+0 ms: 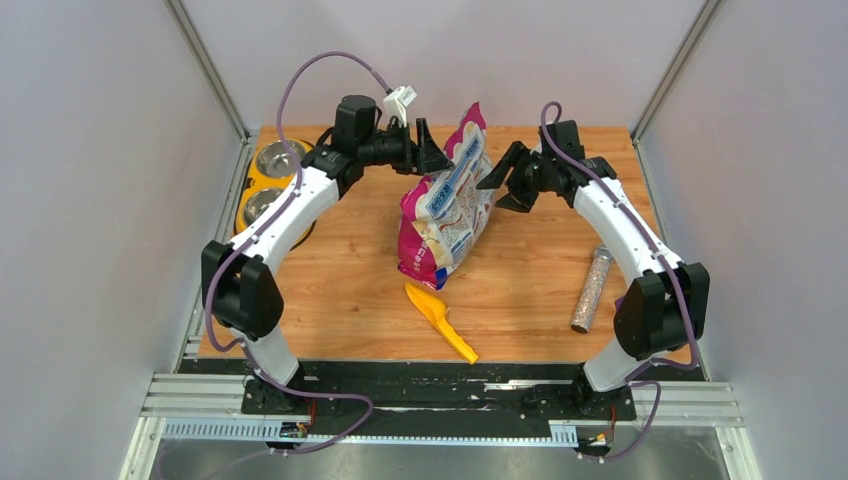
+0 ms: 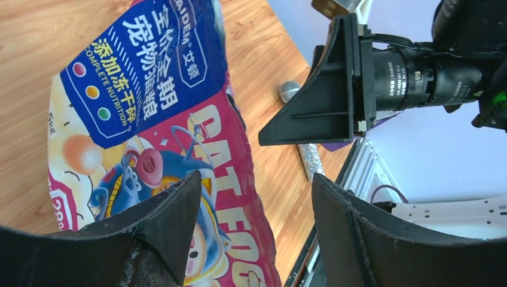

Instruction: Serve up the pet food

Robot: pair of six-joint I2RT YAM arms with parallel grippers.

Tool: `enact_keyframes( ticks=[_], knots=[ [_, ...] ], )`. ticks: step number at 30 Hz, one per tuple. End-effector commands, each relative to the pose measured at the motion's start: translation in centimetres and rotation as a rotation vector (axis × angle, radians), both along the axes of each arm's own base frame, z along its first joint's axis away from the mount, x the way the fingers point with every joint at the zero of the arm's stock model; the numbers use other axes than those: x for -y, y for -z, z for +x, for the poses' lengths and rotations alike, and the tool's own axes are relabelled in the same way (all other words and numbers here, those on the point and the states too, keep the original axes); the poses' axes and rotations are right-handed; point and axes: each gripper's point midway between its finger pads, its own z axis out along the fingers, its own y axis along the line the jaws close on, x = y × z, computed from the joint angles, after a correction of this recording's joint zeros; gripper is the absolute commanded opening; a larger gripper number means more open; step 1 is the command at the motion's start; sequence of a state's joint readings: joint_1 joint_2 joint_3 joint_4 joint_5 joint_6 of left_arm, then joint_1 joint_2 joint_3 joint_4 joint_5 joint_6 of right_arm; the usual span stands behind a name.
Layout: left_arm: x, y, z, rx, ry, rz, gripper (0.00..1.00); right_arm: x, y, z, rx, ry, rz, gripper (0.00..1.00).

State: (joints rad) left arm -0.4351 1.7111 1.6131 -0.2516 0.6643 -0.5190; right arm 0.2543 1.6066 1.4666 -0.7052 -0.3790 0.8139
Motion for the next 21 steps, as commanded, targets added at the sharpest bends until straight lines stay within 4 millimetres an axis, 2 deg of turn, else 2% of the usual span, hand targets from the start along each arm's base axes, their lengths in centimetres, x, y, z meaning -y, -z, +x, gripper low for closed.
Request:
enact_keyframes(
  ticks=[1,7,12,16,21],
  knots=[
    [0.2,-2.6,0.3,0.039,-0.021,-0.013,0.74,0.0,-2.1,0.1,0.081,0.006,0.017,0.59],
    [0.1,-3.5,1.6,0.050,-0.059,0.004,0.70,0.1,-2.2,0.2,0.098,0.002,0.004,0.59],
    [0.2,-3.8,2.5,0.043,-0.056,0.004,0.52,0.3,-2.2,-0.1,0.104,-0.005,-0.003,0.58],
    [0.2,-2.5,2.7,0.029,-0.044,0.046,0.47,0.3,-2.0,-0.4,0.100,-0.008,-0.003,0.57],
    [-0.5,-1.5,2.9,0.040,-0.057,0.106,0.35,0.4,-2.0,-0.7,0.101,-0.009,-0.005,0.57]
  ],
)
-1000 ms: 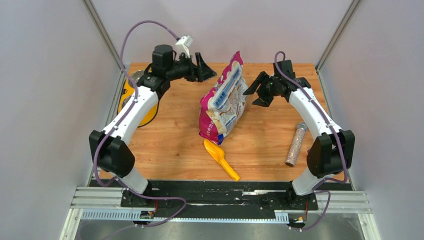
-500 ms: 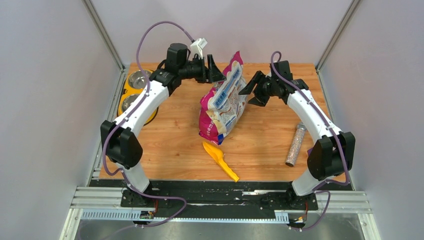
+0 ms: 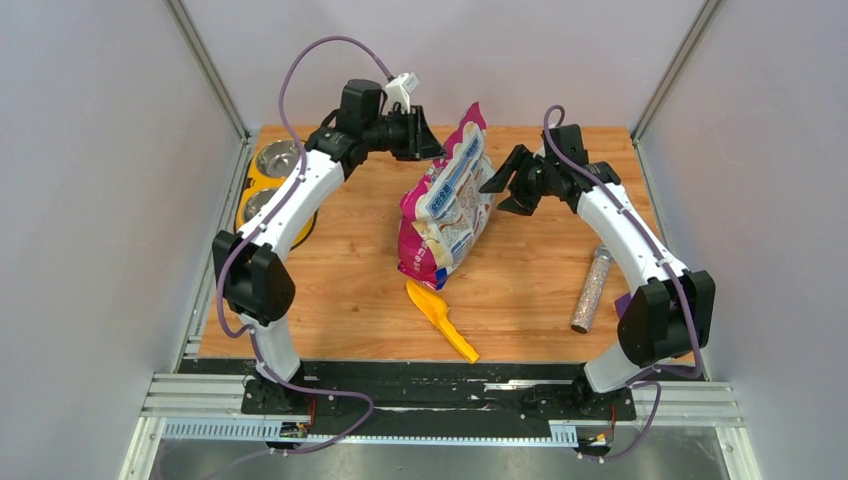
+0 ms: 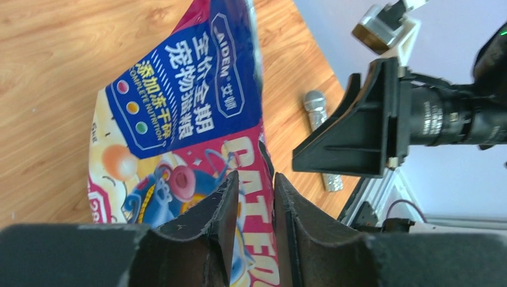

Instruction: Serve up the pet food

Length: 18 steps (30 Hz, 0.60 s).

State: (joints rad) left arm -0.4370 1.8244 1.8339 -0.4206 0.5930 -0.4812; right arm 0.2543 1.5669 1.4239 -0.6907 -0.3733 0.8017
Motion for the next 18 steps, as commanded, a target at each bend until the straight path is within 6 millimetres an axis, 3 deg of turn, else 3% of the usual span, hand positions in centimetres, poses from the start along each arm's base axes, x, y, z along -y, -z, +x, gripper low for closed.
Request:
enact_keyframes(
  ticks=[1,6,11,15,18],
  knots=[
    [-0.8,-0.8,0.3,0.055,-0.009,0.051,0.34,0.1,-1.9,0.0,0.082,-0.005,0.003,0.57],
    [-1.2,-1.0,0.5,0.044,-0.024,0.046,0.27,0.2,-2.0,-0.3,0.083,-0.007,0.004,0.57],
    [-1.5,-2.4,0.4,0.051,-0.031,0.010,0.40,0.3,-1.9,-0.6,0.083,-0.006,0.001,0.57],
    [-1.9,-3.1,0.4,0.042,-0.034,-0.018,0.31,0.3,-1.8,-0.8,0.081,-0.008,0.002,0.57],
    [-2.1,-3.3,0.4,0.029,-0.028,-0.036,0.32,0.3,-1.8,-1.0,0.080,-0.009,0.004,0.57]
  ],
)
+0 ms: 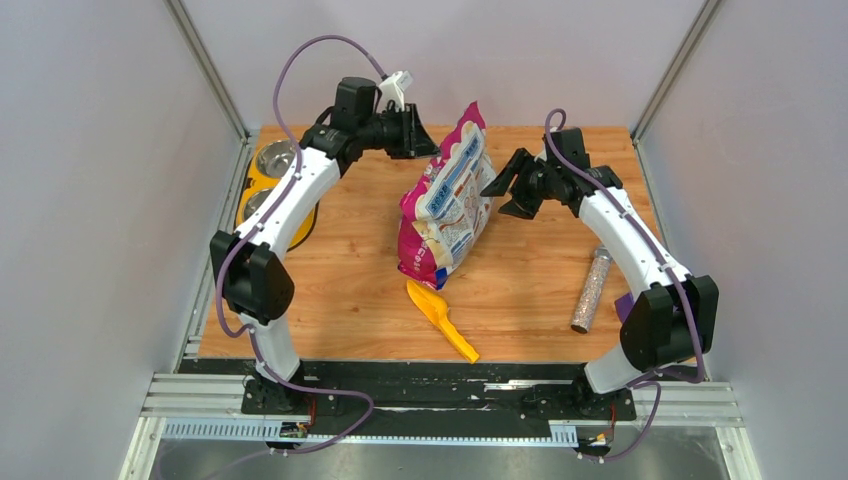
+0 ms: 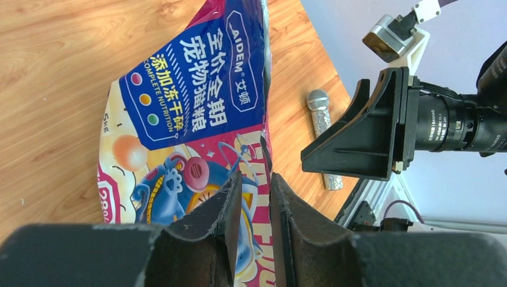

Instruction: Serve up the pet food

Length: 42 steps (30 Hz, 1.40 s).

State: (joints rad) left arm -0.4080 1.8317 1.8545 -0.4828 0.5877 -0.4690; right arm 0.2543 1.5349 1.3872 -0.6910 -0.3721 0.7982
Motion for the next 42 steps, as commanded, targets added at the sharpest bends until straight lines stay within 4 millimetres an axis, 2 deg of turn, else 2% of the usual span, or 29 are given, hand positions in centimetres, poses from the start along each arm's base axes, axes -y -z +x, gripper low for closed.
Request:
enact_keyframes(
  ticks=[1,5,6,9,13,23,28,33,38,42],
  knots=[
    [-0.7,-4.1,-0.2,0.065,0.002,-0.067,0.33,0.0,-1.9,-0.1,0.081,-0.008,0.007,0.57],
    [-0.6,-4.4,-0.4,0.066,0.011,-0.082,0.36,0.0,-1.9,-0.3,0.080,-0.012,0.009,0.58],
    [-0.6,-4.3,-0.4,0.064,0.013,-0.083,0.34,0.0,-1.8,-0.3,0.078,-0.012,0.009,0.58],
    [-0.4,-4.2,-0.5,0.054,0.027,-0.085,0.17,0.0,-1.9,-0.3,0.079,-0.016,0.011,0.58],
    [-0.2,-4.4,-0.7,0.054,0.038,-0.096,0.13,0.0,-1.9,-0.4,0.080,-0.019,0.011,0.58],
    [0.8,-4.0,-1.4,0.043,0.112,-0.101,0.18,-0.2,-2.2,-0.3,0.079,-0.022,0.023,0.58],
    [1.3,-2.4,-1.7,0.015,0.110,-0.042,0.17,-0.3,-3.7,-0.1,0.113,-0.020,0.037,0.58],
    [1.0,-1.2,-1.5,0.005,0.074,0.008,0.15,-0.4,-4.1,-0.2,0.119,-0.019,0.043,0.58],
    [0.7,-1.8,-1.3,0.032,0.060,0.018,0.18,-0.4,-3.7,-0.4,0.106,-0.018,0.045,0.58],
    [0.7,-3.4,-1.5,0.056,0.052,-0.009,0.30,-0.4,-3.6,-0.4,0.105,-0.019,0.045,0.58]
  ],
)
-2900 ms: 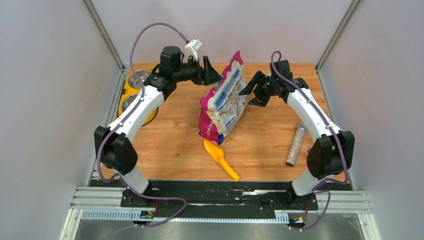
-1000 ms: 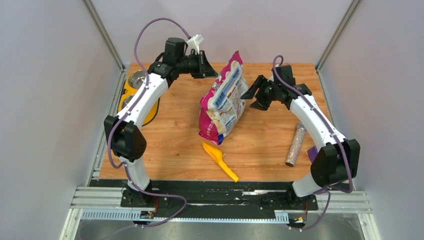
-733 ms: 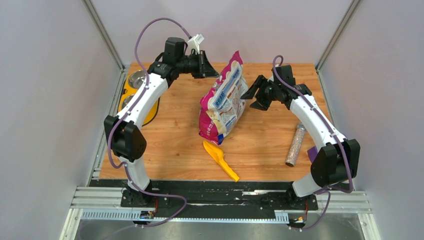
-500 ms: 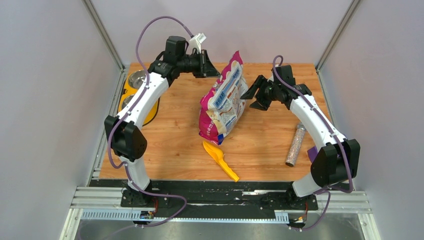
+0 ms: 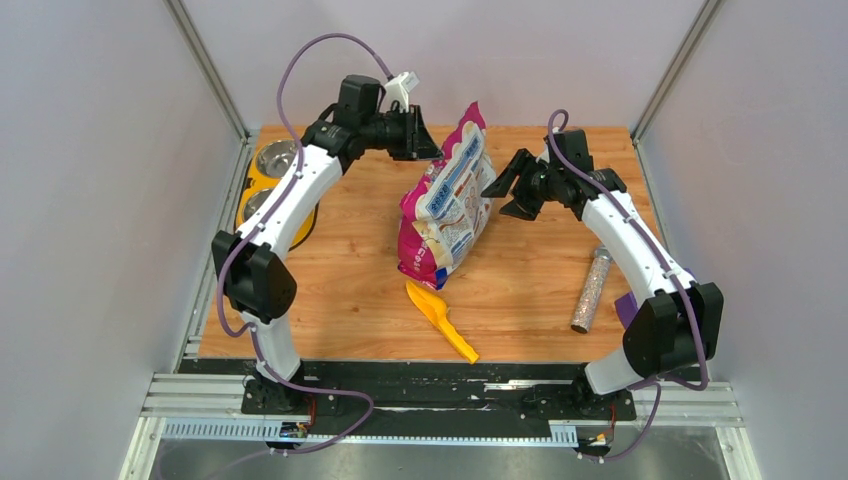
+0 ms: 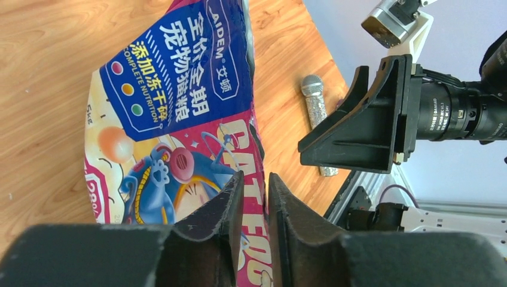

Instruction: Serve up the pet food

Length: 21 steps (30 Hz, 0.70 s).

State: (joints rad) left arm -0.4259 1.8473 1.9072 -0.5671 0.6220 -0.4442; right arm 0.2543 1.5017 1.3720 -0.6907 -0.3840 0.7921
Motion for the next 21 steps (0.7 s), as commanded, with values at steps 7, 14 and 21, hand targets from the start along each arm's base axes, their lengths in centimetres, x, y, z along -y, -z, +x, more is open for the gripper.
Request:
enact_keyframes(
  ticks=[7,14,21],
  knots=[
    [-0.4,-5.8,0.4,0.094,-0.042,-0.168,0.37,-0.5,-2.5,0.1,0.076,-0.012,0.040,0.58],
    [-0.5,-4.2,1.0,0.059,-0.060,-0.146,0.29,-0.5,-2.3,0.0,0.072,-0.011,0.040,0.59],
    [-0.2,-3.7,0.8,0.044,-0.039,-0.152,0.24,-0.5,-2.1,-0.2,0.068,-0.017,0.042,0.56]
  ],
)
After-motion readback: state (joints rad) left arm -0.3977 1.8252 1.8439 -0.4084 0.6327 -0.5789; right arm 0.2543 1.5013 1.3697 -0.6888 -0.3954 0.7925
